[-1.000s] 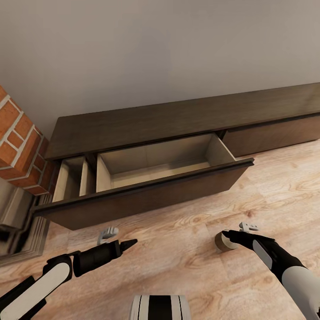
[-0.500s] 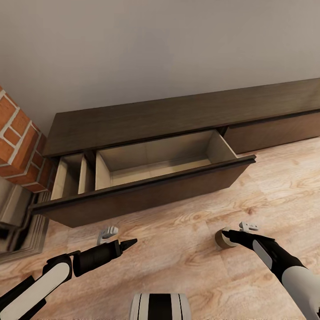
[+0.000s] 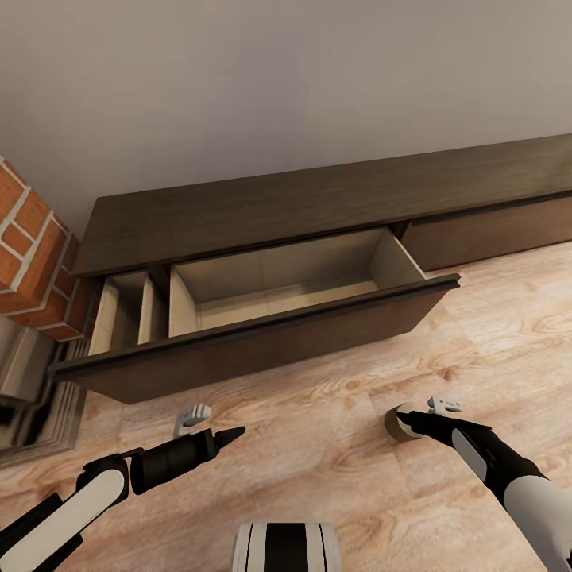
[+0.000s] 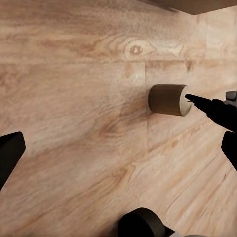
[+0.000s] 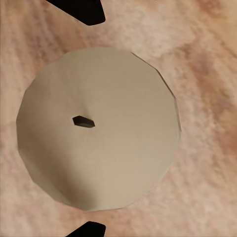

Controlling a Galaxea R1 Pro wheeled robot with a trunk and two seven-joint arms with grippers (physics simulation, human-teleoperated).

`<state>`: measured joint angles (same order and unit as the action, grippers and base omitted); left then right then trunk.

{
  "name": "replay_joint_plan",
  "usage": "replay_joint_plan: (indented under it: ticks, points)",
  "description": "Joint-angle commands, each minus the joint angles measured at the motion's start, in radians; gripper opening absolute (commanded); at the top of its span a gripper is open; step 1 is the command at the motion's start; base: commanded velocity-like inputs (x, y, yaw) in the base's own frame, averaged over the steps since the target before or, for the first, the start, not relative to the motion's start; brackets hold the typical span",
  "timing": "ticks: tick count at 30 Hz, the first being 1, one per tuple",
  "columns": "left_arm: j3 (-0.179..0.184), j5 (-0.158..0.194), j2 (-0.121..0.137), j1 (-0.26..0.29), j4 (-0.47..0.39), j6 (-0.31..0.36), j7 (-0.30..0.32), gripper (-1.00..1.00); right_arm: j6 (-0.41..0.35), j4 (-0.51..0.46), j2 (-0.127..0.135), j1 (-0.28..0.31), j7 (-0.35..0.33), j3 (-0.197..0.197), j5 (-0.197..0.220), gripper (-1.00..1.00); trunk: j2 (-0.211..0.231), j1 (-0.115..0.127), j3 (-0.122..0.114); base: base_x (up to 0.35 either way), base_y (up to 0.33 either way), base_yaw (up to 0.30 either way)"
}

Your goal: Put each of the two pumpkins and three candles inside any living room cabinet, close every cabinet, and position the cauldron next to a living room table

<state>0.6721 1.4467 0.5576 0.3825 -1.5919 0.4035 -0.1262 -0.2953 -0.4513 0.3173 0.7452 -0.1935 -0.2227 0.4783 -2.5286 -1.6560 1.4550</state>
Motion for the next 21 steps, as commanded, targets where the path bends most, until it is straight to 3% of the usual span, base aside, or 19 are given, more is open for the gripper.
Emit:
replay_joint_plan:
  ticks: [1, 21]
  points:
    - [0.001, 0.011, 0.001, 0.001, -0.002, 0.000, -0.009, 1.00, -0.004, -0.001, 0.001, 0.000, 0.000, -0.004, 0.005, 1.00, 0.000, 0.000, 0.001, 0.000, 0.000, 0.000]
    - [0.003, 0.012, 0.001, 0.001, -0.002, 0.000, -0.009, 1.00, -0.004, -0.001, 0.002, 0.000, 0.000, -0.004, 0.004, 1.00, -0.001, -0.001, 0.008, 0.000, 0.000, 0.000]
